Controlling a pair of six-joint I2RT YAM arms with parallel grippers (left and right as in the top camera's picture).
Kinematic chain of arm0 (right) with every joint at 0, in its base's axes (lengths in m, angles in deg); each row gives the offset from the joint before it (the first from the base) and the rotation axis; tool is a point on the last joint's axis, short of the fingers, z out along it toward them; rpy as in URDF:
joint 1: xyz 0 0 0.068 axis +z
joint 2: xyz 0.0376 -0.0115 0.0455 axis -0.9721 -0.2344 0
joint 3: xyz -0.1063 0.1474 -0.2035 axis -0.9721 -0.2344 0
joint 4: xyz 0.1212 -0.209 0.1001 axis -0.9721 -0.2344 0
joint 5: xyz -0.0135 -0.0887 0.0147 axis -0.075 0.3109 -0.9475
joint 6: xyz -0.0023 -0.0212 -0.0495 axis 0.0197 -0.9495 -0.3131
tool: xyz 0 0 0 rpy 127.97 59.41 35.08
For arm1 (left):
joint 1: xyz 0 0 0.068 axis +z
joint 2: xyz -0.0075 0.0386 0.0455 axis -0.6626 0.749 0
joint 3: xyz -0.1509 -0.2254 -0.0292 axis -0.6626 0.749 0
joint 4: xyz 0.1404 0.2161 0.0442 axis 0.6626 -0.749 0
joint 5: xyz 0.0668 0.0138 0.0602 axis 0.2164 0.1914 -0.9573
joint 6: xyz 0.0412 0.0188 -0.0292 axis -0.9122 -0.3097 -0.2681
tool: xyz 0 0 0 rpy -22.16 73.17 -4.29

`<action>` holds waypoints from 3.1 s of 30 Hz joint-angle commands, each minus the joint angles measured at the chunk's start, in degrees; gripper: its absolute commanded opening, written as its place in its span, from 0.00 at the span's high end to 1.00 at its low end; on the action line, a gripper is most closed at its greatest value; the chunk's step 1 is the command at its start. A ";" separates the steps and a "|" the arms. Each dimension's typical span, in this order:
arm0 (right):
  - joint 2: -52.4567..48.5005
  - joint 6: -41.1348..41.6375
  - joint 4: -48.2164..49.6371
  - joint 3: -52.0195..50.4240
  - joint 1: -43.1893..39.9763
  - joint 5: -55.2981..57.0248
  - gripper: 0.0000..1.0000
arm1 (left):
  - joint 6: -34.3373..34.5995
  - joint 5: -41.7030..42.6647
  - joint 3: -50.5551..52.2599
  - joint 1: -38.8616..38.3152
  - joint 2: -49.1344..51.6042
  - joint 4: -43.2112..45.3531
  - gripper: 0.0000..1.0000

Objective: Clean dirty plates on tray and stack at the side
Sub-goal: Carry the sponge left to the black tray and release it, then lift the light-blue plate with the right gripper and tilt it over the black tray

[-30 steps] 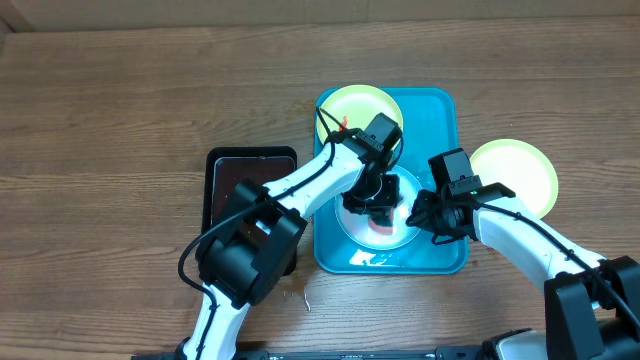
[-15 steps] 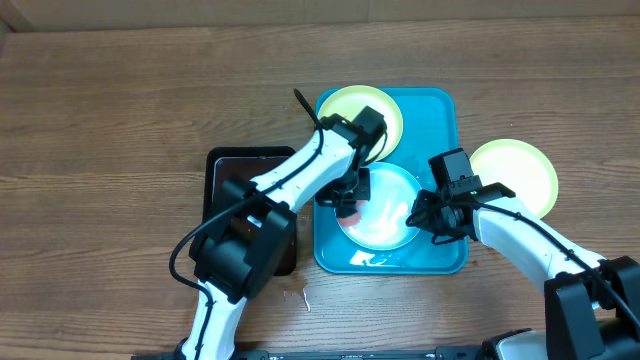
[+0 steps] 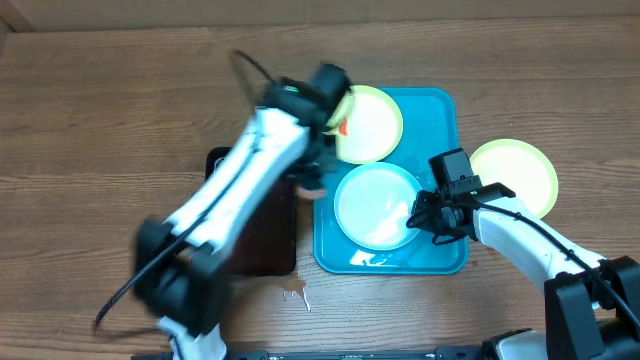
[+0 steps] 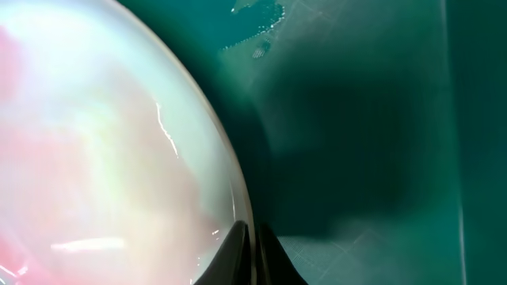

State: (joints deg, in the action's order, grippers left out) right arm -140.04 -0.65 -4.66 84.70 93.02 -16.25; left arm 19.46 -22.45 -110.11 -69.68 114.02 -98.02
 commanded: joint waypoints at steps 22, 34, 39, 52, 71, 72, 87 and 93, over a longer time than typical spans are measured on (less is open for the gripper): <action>-0.20 -3.23 -0.33 -0.87 -0.28 1.88 0.96 | -1.77 -4.28 39.06 12.48 -8.70 27.76 0.92; 0.57 -3.23 -10.49 6.69 0.04 4.13 0.96 | -2.10 -3.85 24.83 14.80 -12.07 14.58 0.34; 2.58 -7.87 -20.11 16.72 3.10 6.62 0.96 | -3.72 -3.85 15.76 20.15 -15.69 8.24 0.01; 2.84 -24.48 -19.58 33.11 20.44 13.16 0.96 | -4.13 -4.42 3.19 36.61 -18.21 -4.04 0.00; -4.59 -15.13 -4.35 33.11 39.89 38.29 0.96 | -4.11 -4.46 3.23 38.01 -18.12 -6.43 0.00; -4.59 -14.34 -4.28 33.11 40.35 40.22 0.96 | -4.11 -4.46 3.23 38.01 -18.12 -6.43 0.00; -4.59 -14.95 -3.41 33.11 51.04 65.13 0.96 | -4.11 -4.46 3.23 37.92 -18.12 -6.40 0.00; -4.59 -14.97 -3.72 33.11 54.77 72.04 0.96 | -4.11 -4.44 3.23 37.92 -18.12 -6.40 0.00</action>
State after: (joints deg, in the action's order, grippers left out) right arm -145.35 -16.08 -8.68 116.22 146.46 48.82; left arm 16.44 -26.60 -106.07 -31.76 96.34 -104.49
